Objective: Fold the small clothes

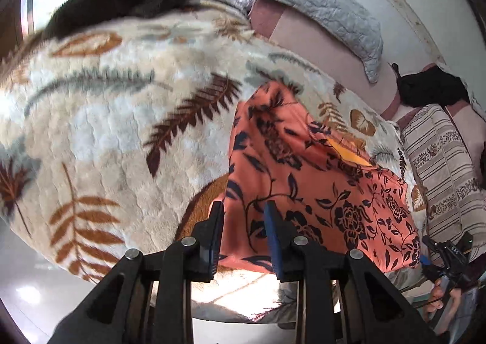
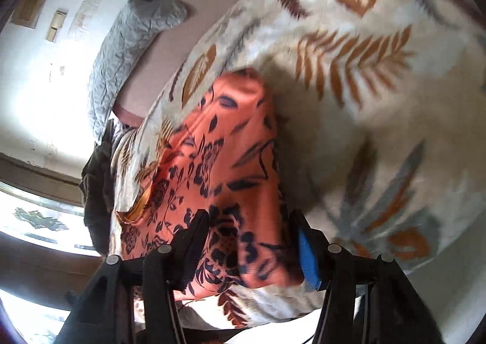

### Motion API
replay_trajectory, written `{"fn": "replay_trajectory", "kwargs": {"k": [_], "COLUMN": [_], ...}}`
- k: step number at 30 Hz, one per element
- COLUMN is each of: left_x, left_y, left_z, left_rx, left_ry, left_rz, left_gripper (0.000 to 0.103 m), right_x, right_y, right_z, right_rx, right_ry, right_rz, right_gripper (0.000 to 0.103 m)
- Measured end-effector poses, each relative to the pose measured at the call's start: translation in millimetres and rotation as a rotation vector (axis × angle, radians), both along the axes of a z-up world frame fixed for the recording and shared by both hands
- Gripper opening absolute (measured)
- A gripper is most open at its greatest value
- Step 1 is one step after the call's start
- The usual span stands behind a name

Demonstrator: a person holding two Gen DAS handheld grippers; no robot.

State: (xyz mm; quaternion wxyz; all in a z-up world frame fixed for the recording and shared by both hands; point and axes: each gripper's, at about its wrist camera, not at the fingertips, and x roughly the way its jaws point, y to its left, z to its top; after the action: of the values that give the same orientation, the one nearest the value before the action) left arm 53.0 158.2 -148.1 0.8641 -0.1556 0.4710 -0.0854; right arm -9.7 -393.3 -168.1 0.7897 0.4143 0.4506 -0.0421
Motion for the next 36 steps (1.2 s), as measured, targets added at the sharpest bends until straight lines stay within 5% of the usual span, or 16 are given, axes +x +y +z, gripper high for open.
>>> {"fn": "replay_trajectory", "kwargs": {"k": [5,7,10,14,19,27,33,36], "left_x": [7,16,39,77,131,190,140,92], "left_y": [-51,-79,-106,-107,-90,-58,-70,-81], "left_z": [39,33,10,-21,-56,-71,-40,-27], "left_rx": [0.029,0.059,0.107,0.162,0.137,0.022,0.088,0.130], "left_ry": [-0.102,-0.095,-0.049,-0.001,0.092,0.080,0.010,-0.022], "left_rz": [-0.144,-0.191,-0.220,-0.156,-0.072,0.093,0.013,-0.068], "left_gripper": [0.029,0.029,0.029,0.029,0.029,0.029,0.030,0.045], "right_x": [-20,-15,14,51,107,149,109,76], "right_y": [-12,-1,31,49,48,27,29,38], "right_z": [36,40,29,1,-30,-66,-25,-9], "right_rx": [-0.041,-0.073,-0.090,-0.078,-0.031,0.026,-0.005,-0.011], "right_ry": [-0.125,-0.129,-0.100,-0.071,-0.026,-0.044,-0.156,-0.192], "right_rz": [-0.003,0.046,0.106,0.134,0.131,0.001,0.037,0.078], "right_gripper": [0.056,0.042,0.039,0.039,0.039,0.040,0.042,0.042]}}
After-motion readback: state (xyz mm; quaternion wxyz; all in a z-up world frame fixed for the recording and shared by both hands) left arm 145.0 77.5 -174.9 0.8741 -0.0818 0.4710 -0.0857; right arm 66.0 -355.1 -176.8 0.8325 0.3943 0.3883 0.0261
